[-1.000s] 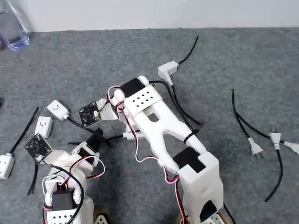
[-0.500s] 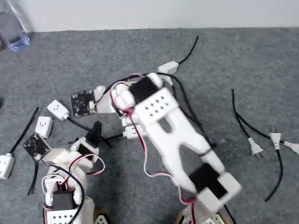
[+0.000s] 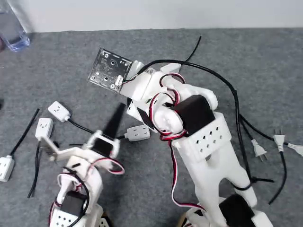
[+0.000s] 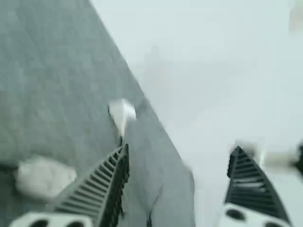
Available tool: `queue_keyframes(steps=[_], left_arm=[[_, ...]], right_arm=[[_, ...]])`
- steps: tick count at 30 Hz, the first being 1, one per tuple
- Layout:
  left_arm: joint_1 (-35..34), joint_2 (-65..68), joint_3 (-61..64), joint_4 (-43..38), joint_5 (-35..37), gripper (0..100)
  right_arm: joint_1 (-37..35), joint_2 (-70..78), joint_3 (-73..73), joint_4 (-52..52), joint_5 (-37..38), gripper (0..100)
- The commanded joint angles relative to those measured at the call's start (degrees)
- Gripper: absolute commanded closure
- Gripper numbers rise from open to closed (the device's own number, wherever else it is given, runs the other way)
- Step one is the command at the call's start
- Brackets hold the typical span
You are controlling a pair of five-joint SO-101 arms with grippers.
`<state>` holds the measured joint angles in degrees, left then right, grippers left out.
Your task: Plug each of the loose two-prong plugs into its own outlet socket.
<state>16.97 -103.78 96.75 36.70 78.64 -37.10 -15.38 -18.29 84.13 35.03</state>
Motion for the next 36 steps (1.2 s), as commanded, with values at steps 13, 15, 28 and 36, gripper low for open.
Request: queue_keyframes(steps=[13,15,28,36], left_arm=[[7.2,-0.4,-0.3,2.5,0.9,68],[7.1,-0.5,-0.3,2.5,0.9,68],[3.5,-0.5,-0.6,1.2,1.1,68],[2.1,-0.5,-0.5,0.2,1.1,68]], right_arm=[[-3.3,1.6,-0.4,-1.4,-2.6,99.1],[-3.9,1.6,-0.4,0.3,-2.9,99.1],[-4.3,2.0,-0.4,8.3,-5.9,99.1],[-4.3,2.1,-0.4,9.7,-5.8,99.1]])
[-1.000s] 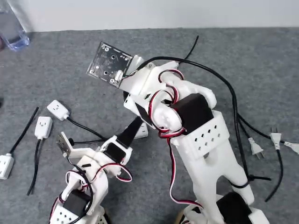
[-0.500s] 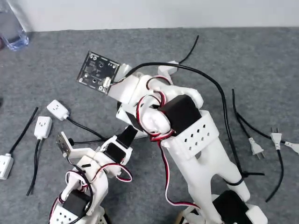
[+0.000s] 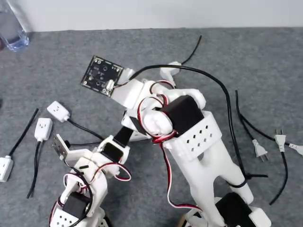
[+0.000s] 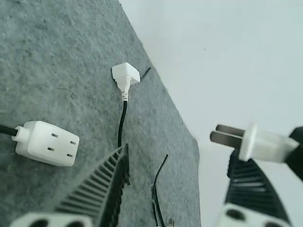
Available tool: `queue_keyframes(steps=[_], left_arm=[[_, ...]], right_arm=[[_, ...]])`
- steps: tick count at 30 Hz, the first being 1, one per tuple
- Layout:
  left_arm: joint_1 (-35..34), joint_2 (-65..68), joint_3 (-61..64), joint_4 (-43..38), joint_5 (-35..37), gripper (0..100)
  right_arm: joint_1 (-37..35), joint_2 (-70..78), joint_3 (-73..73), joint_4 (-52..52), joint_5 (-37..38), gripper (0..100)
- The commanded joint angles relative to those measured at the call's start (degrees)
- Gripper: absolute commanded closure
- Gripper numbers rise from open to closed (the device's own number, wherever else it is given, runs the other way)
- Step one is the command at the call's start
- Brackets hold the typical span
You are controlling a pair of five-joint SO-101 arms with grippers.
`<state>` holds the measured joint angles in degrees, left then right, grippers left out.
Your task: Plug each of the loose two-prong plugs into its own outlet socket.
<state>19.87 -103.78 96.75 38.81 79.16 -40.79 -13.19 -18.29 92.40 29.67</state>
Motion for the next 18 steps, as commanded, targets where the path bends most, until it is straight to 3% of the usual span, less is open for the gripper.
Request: queue_keyframes(steps=[1,8,13,18], left_arm=[[-0.8,-0.5,-0.5,-1.9,0.6,68],[-0.3,-0.5,-0.4,-1.4,0.7,68],[3.0,-0.5,-0.4,5.1,0.3,68],[0.4,-0.5,-0.6,12.7,-8.1,68]], right_arm=[[-0.6,-0.1,-0.4,1.5,-0.4,99.1],[-0.1,0.1,-0.8,-2.8,0.3,99.1],[1.2,4.9,-0.9,-3.6,2.2,99.1],[3.0,8.2,-1.7,-3.2,5.6,99.1]])
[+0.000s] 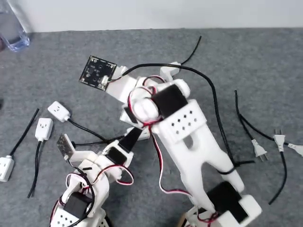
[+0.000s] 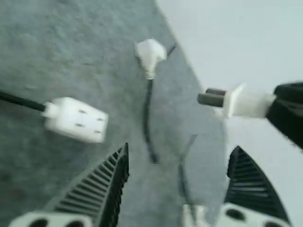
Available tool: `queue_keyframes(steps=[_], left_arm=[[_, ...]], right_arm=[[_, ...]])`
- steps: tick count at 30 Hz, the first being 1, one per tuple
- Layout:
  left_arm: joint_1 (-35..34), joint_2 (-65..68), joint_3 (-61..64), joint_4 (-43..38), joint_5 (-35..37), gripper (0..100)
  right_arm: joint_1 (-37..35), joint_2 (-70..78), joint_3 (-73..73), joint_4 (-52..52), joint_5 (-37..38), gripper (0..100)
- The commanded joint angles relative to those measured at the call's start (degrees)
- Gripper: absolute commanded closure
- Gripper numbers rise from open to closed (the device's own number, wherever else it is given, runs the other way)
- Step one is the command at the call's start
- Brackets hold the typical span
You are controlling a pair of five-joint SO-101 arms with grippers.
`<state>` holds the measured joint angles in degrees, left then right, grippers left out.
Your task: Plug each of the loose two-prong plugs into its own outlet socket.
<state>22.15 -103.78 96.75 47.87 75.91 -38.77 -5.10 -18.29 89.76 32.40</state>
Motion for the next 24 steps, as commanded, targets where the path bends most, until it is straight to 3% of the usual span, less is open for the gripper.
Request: queue_keyframes(steps=[1,4,8,14,17,24], left_arm=[[-3.6,-0.5,-0.6,5.5,-7.0,68],[-9.8,-0.5,-0.5,12.2,-15.6,68],[-23.2,-0.5,-0.3,19.3,-27.5,68],[-44.3,-0.5,-0.7,19.4,-39.9,68],[-47.6,-0.5,-0.4,15.9,-40.7,68],[-47.6,-0.5,-0.4,15.6,-40.6,68]], right_arm=[[1.1,0.3,-1.7,0.0,4.2,99.1],[2.3,0.4,-1.5,2.1,10.5,99.1],[5.6,2.4,-1.4,3.9,19.3,99.1],[6.6,8.8,5.2,2.6,34.6,99.0],[6.0,10.2,9.2,-2.3,36.6,99.0],[4.5,13.0,14.0,-10.7,39.1,99.0]])
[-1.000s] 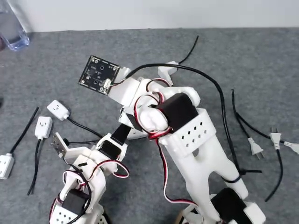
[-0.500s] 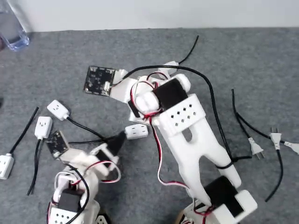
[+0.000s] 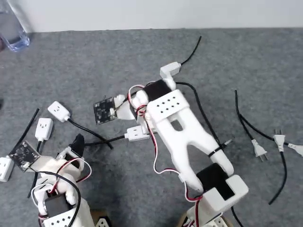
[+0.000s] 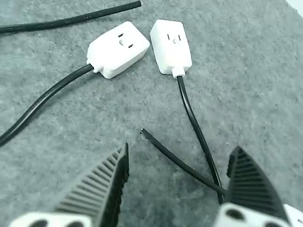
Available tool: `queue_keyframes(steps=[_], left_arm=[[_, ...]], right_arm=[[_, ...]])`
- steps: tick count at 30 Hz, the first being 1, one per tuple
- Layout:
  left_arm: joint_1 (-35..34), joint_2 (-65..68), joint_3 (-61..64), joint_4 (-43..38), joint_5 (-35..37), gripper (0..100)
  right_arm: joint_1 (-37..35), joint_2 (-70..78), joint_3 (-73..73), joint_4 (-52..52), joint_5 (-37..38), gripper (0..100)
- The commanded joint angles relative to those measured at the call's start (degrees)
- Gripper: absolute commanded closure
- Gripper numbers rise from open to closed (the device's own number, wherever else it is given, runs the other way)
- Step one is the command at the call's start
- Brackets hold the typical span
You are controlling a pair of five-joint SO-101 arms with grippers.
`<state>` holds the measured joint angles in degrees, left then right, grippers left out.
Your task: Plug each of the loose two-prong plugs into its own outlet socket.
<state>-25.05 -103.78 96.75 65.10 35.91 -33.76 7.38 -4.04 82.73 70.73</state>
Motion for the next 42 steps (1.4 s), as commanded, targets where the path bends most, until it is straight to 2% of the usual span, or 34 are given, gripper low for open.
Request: queue_keyframes(steps=[1,10,20,29,42], left_arm=[[-0.4,-0.5,-0.4,-1.7,-0.6,68],[-0.4,-0.5,-0.4,-1.7,-0.6,68],[-0.4,-0.5,-0.4,-1.7,-0.6,68],[-0.4,-0.5,-0.4,-1.6,-0.6,68],[-0.3,-0.5,-0.4,-1.6,-0.6,68]], right_arm=[[-0.5,1.2,-0.3,-4.4,0.8,99.0],[-0.7,4.3,-0.4,-6.9,1.8,99.0],[-4.1,4.5,-0.1,-6.5,1.6,99.0],[-2.2,4.3,0.0,-6.4,2.3,99.0],[-1.3,9.2,-0.3,-5.0,7.4,98.9]])
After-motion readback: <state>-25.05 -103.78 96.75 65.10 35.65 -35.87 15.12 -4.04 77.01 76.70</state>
